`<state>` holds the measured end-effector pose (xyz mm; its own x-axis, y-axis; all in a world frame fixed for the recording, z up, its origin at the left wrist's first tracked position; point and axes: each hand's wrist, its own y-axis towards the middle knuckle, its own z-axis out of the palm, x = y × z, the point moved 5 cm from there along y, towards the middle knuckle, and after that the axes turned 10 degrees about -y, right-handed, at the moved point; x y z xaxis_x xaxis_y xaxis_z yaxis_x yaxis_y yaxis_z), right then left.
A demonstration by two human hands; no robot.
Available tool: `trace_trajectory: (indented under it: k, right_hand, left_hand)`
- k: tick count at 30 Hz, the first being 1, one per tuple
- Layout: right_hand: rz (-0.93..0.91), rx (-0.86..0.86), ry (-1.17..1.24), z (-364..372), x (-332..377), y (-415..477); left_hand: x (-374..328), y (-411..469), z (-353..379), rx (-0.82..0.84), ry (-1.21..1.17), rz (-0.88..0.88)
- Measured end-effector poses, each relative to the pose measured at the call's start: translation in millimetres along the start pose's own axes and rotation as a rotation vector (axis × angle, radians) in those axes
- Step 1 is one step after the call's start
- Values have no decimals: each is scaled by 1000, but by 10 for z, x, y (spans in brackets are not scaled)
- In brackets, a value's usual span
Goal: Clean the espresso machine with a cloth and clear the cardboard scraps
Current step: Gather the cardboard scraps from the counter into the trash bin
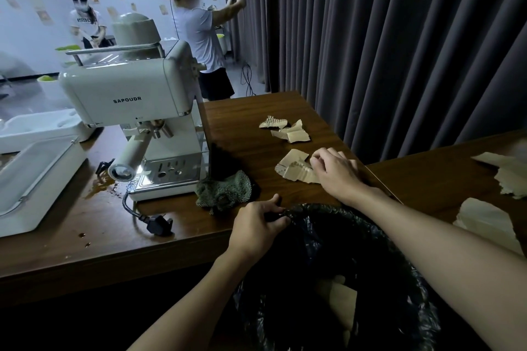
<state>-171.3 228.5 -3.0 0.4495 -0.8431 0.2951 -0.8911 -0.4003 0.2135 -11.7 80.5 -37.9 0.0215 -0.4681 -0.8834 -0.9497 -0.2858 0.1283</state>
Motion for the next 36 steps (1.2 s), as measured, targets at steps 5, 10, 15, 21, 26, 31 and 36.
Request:
trace_trajectory:
  k: [5,10,15,21,26,31,36]
  right_hand:
    - [43,113,-20,83,14,58]
    - [67,123,4,103,7,21]
    - [73,173,123,104,-22,9]
    - [166,215,482,-40,-44,-35]
    - [167,305,693,-234,-134,-112]
    - [46,674,752,-399,-129,-288]
    - [41,464,538,-313,-167,-168]
  left_hand:
    - [4,20,1,8,-1,-10]
    - [15,33,2,8,-4,-16]
    - [27,36,9,10,2,-15]
    - [33,35,14,27,10,-12]
    - [38,43,15,21,-2,-16]
    - [34,44,8,26,2,-21]
    - [27,32,9,32,11,-26]
